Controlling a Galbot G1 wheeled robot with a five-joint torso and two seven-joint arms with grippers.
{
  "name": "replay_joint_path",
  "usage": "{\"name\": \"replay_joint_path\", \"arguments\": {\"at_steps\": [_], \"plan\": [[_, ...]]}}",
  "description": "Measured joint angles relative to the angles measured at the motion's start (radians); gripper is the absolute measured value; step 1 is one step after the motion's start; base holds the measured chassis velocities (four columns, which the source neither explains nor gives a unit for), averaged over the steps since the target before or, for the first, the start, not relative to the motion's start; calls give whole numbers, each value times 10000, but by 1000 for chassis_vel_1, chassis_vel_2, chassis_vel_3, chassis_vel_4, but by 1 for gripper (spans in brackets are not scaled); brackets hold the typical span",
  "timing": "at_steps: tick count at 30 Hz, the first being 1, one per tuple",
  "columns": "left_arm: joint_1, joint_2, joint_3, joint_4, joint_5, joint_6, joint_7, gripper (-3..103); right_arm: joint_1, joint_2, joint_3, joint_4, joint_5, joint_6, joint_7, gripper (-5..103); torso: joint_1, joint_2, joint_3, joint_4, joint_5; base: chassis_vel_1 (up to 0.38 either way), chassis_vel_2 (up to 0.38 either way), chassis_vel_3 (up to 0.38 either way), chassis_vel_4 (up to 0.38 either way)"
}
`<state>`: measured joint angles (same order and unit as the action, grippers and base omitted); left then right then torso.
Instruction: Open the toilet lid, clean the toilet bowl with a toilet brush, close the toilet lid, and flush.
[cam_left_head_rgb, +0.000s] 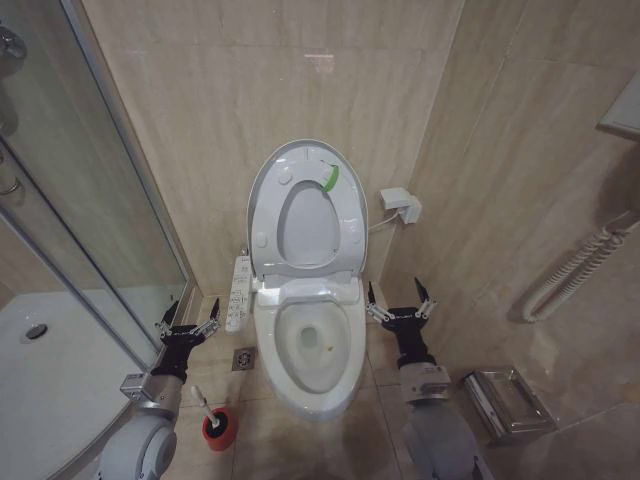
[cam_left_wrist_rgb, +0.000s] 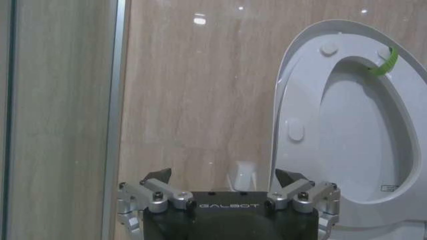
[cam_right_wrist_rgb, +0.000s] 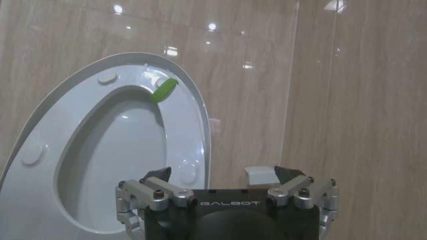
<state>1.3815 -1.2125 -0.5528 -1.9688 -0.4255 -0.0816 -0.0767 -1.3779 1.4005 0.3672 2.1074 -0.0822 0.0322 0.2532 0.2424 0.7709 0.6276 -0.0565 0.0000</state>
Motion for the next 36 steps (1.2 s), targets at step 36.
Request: {"name": "replay_joint_path", "arguments": {"at_steps": [36], "plan": [[0, 0, 0, 0, 0, 0, 0, 100, 0, 0, 0, 0, 0, 0, 0, 100, 0, -1, 0, 0, 0, 0, 0, 0, 0]]}}
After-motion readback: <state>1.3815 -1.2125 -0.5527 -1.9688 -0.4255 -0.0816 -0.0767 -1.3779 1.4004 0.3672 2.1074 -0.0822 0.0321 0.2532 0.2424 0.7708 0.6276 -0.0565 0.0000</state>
